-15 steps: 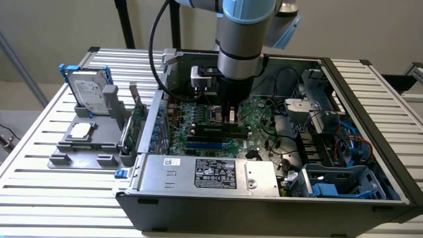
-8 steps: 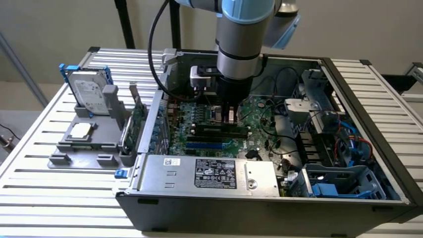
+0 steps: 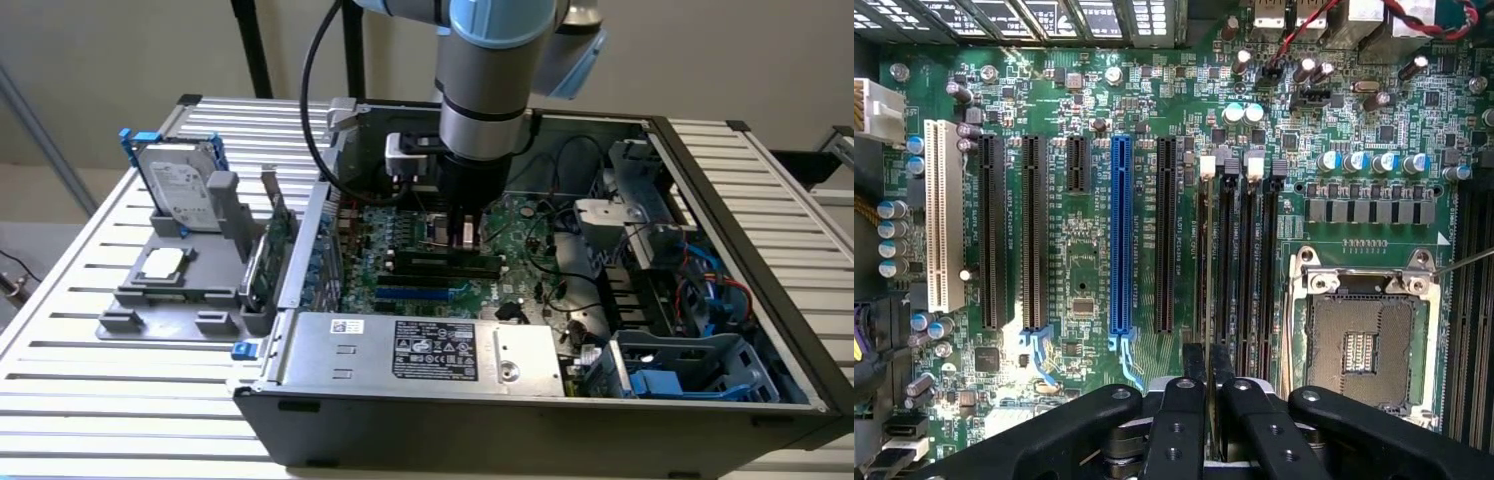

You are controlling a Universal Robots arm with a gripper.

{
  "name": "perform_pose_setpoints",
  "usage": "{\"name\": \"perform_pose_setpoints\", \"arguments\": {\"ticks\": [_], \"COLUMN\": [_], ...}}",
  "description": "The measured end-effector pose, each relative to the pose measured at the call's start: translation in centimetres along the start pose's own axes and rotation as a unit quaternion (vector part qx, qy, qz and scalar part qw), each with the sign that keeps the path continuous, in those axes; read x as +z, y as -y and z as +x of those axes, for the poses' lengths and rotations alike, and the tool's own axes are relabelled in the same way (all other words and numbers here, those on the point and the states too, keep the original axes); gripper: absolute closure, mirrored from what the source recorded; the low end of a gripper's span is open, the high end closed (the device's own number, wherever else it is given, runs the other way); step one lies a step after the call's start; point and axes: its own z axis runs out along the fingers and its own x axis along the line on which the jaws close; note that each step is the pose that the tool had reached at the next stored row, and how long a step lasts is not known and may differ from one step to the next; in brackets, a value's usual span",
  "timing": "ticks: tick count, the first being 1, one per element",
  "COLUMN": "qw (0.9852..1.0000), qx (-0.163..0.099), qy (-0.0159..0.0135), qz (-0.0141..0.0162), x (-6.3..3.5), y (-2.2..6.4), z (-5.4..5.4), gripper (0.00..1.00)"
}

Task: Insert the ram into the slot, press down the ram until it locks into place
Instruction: 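Insert the ram into the slot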

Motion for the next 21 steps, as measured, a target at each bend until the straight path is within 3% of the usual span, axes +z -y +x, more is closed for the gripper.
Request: {"name": "perform_pose_setpoints", "arguments": {"ticks": [12,15,16,21], "qw": [1.0,1.0,1.0,1.0], "qx": [0.005,0.004,0.004,0.004], "qy": [0.0002,0.0001,0.0001,0.0002], "qz": [0.0027,0.003,0.003,0.003], "x": [0.11,0.1,0.05,-1.95], "y": [-0.33,-0.32,-0.32,-0.34], "z": [0.0,0.0,0.0,0.0], "gripper": [0.87,0.79,0.72,0.72]}}
